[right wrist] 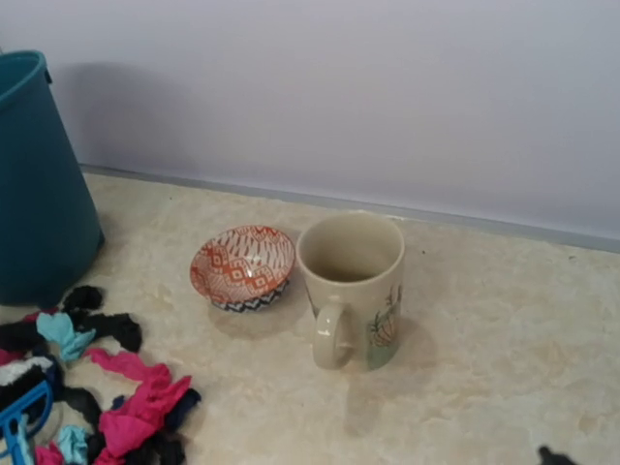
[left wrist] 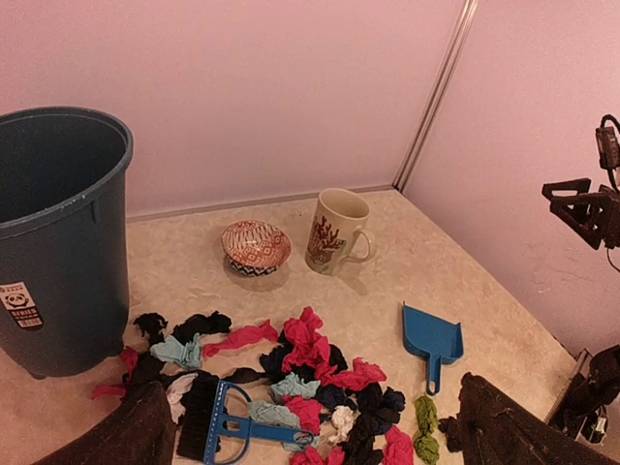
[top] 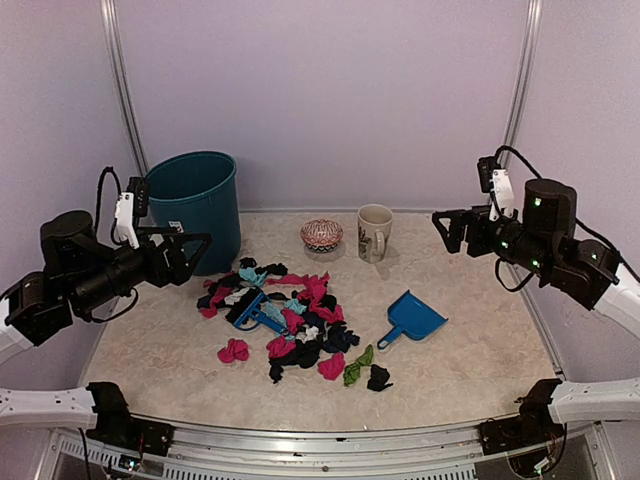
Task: Sweep away the paper scraps from the table
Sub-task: Adjust the broom at the center of the board.
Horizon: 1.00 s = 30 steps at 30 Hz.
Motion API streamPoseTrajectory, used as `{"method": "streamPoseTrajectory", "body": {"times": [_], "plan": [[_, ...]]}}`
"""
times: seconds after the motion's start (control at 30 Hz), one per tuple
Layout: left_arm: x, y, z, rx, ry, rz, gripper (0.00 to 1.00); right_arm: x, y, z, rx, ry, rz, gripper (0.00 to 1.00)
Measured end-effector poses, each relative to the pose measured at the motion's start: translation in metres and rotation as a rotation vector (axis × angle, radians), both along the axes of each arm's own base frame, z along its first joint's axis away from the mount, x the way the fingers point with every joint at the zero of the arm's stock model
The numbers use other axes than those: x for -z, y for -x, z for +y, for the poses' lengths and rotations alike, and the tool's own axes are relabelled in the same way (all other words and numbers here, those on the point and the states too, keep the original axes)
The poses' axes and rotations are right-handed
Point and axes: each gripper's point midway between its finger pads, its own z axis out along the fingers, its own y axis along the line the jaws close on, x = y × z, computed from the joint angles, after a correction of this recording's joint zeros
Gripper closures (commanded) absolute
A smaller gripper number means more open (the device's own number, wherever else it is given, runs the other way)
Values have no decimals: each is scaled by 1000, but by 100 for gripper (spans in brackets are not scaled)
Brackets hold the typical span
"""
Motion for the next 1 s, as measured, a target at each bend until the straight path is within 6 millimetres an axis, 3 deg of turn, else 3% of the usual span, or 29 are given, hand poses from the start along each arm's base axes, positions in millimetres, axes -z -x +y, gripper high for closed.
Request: {"method": "streamPoseTrajectory", "body": {"times": [0.33,0.63,0.87,1.0], "plan": [[29,0,-20,81,-87,60,1,21,1,20,-98,10,14,3],[25,-4,-27,100,-138,51,1,67,-3,54,-210,29,161,9],[34,-10,-24,71,-178,59,1,106,10,95,-319,84,272,18],[37,-12,-19,49,-187,65,1,116,15,134,-408,136,308,24]]}}
